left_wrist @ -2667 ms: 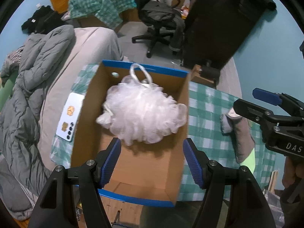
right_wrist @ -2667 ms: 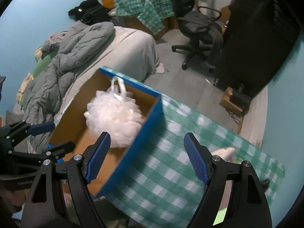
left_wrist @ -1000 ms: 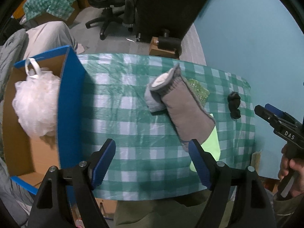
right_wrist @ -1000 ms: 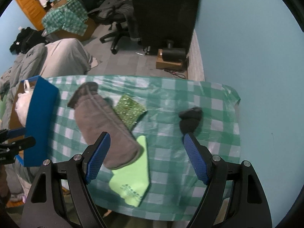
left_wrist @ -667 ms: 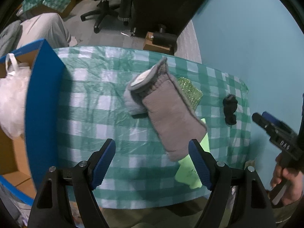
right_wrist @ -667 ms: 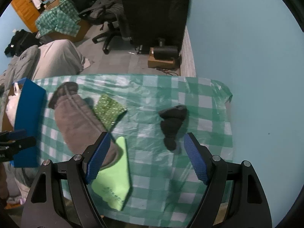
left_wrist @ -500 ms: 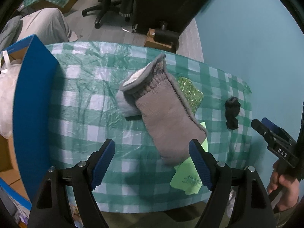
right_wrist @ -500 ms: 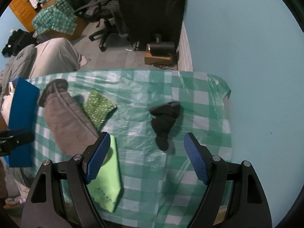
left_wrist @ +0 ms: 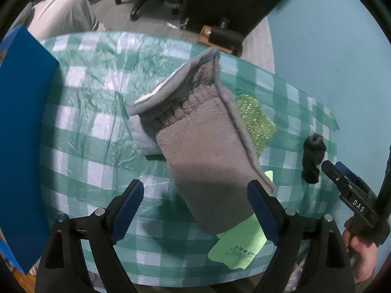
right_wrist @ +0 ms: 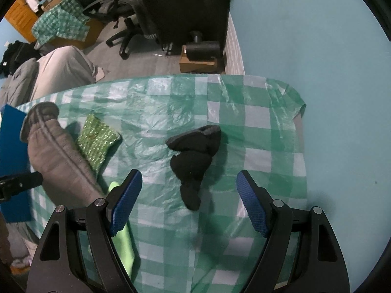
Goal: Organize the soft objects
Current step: 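Grasp the black sock with the right tool while the left tool grasps the grey slipper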
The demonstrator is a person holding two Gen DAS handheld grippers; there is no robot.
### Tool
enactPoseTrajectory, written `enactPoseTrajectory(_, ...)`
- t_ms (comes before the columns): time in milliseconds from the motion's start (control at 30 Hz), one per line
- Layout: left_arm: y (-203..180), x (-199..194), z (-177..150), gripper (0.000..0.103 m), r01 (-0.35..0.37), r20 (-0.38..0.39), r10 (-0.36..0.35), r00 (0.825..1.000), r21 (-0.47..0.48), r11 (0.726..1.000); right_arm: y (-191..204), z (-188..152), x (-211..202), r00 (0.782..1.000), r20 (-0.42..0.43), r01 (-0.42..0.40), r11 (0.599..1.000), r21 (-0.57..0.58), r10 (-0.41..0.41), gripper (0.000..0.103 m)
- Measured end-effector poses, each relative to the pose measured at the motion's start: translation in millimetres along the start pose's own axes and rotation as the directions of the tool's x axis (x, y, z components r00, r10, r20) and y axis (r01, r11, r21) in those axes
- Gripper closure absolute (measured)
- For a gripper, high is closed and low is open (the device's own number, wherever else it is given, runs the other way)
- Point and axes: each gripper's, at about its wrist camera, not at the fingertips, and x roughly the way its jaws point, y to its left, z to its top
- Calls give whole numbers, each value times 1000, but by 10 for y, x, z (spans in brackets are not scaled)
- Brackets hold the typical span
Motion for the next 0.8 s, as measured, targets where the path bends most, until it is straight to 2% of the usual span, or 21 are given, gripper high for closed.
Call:
enactPoseTrajectory(200, 32, 180, 44, 15, 28, -36, -31, 999, -84, 996, 1, 61, 142, 1000, -26, -2, 1000, -8, 2, 23)
enactPoseTrajectory(433, -7, 350, 63, 15, 39, -44, -45, 998, -127, 991, 36, 61, 253, 999, -39, 15, 1000, -27, -16, 23)
enactPoseTrajectory(500, -5, 358, 61, 23, 62, -36, -67, 997, -137, 989, 52, 46, 289, 999, -41, 27, 999, -33, -28, 23)
enactPoseTrajectory(567, -12, 353, 68, 48, 86, -36, -91, 995, -134, 987, 67, 33, 312, 999, -36, 34, 999, -41, -36, 23)
enactPoseTrajectory(600, -24, 352, 66, 52, 102, -39, -108, 993, -127, 987, 77, 23, 322, 999, -34, 41, 998, -50, -42, 24)
enactPoseTrajectory(633, -31, 340, 65, 56, 97, -41, -103, 994, -120, 988, 90, 16, 330, 998, -32, 49, 997, -59, -51, 29)
enactPoseTrajectory(667, -37, 327, 65, 63, 95, -39, -100, 994, -112, 989, 110, 0, 339, 997, -34, 63, 995, -74, -66, 33)
enactPoseTrajectory(733, -45, 286, 54, 74, 100, -26, -103, 994, -94, 990, 139, -33, 362, 996, -47, 74, 993, -94, -78, 56)
enactPoseTrajectory(767, -46, 265, 44, 79, 103, -19, -105, 994, -85, 991, 144, -49, 373, 995, -56, 72, 993, -96, -77, 61)
enactPoseTrajectory(800, -46, 239, 32, 82, 106, -11, -107, 994, -75, 992, 149, -71, 369, 995, -59, 70, 993, -96, -75, 61)
